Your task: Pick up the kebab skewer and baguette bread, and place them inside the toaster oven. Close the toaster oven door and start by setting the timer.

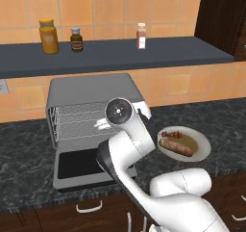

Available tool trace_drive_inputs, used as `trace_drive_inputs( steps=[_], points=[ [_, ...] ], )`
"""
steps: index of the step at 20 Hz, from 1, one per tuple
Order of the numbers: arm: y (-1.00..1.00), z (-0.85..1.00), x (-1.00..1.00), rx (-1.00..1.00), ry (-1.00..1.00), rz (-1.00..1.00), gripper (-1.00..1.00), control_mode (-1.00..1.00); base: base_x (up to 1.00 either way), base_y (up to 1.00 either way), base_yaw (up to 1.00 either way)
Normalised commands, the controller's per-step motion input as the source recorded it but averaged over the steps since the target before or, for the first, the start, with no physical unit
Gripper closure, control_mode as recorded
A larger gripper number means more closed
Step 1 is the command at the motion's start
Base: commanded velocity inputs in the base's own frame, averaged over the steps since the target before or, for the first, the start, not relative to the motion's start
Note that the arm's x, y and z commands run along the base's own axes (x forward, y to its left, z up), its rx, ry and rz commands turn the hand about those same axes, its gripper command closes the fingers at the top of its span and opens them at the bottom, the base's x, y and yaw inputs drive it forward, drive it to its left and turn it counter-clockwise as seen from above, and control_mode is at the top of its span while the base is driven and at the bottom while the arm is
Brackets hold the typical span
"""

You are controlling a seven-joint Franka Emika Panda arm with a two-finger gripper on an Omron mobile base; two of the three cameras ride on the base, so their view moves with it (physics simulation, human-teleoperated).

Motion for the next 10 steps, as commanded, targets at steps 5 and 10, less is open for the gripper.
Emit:
trace_drive_inputs(
  steps=[5, 10],
  points=[
    [0.28, -0.43, -0.04, -0.07, 0.05, 0.09, -1.0, -1.0, 0.0, 0.0, 0.0],
    [0.32, -0.56, 0.0, -0.16, 0.02, 0.24, -1.0, -1.0, 0.0, 0.0, 0.0]
  ],
)
